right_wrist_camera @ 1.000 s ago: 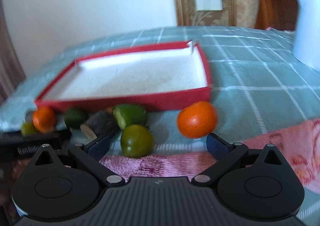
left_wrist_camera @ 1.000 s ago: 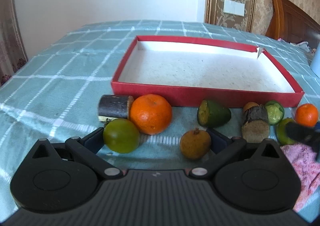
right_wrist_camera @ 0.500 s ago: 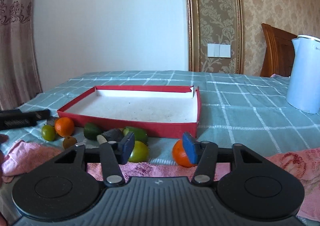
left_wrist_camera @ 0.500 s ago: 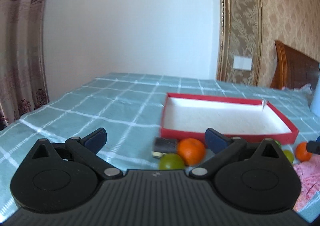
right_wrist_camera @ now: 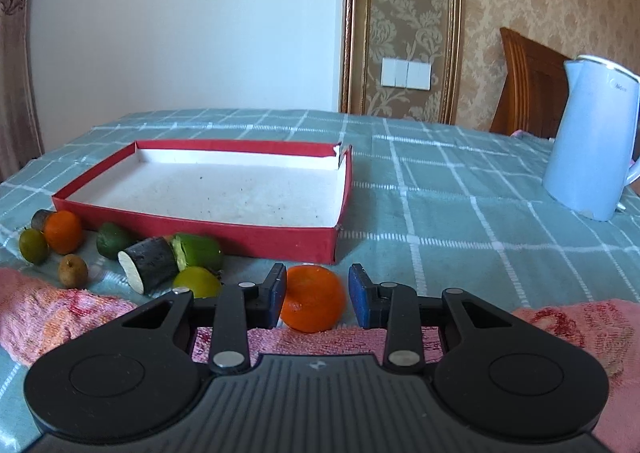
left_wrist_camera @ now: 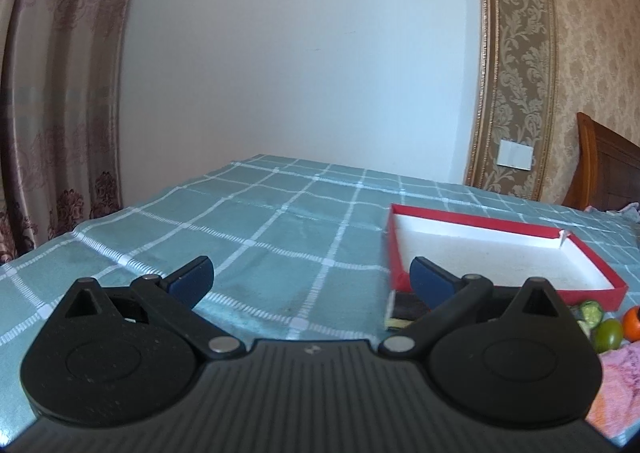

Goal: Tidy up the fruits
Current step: 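Move the right tool to the mandarin and close its fingers on it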

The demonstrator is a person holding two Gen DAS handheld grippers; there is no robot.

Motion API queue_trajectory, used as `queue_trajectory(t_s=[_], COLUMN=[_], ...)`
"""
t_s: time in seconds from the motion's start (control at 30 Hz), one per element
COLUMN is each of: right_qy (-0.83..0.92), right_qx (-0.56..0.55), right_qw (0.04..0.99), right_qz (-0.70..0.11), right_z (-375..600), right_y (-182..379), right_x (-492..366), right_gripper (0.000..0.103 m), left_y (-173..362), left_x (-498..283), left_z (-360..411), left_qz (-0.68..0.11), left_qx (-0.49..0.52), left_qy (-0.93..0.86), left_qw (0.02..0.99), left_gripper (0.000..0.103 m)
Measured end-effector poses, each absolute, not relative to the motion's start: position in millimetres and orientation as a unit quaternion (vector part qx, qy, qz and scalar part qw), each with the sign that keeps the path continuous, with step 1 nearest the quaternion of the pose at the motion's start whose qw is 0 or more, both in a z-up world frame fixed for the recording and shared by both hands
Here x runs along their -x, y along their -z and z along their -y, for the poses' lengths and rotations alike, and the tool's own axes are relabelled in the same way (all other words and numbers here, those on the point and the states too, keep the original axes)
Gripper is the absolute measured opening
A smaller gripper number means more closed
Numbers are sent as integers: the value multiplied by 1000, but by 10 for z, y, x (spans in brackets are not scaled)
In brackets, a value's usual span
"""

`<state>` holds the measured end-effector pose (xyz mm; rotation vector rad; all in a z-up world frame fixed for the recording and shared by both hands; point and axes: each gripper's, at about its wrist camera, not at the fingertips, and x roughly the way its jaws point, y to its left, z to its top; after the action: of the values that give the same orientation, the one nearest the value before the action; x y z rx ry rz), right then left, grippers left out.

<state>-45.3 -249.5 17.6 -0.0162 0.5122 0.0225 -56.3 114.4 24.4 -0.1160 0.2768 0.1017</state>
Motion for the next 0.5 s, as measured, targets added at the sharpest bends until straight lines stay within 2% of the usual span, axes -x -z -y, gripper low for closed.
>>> queue_trajectory(t_s=[0.27, 0.5], right_qy=[-22, -24], right_qx=[11, 7], right_qw=[964, 965], right_qz=[-263, -261], right_z=[2454, 2462], right_y=[-196, -184], right_x=[390, 404], right_gripper=[34, 34], left_y=[-147, -125], left_x=[498, 443], left_z=[-1382, -1391], left_qz=[-154, -171], left_qx=[117, 123], left_qy=[-41, -30], left_qw=[980, 977], left_gripper=[103, 103])
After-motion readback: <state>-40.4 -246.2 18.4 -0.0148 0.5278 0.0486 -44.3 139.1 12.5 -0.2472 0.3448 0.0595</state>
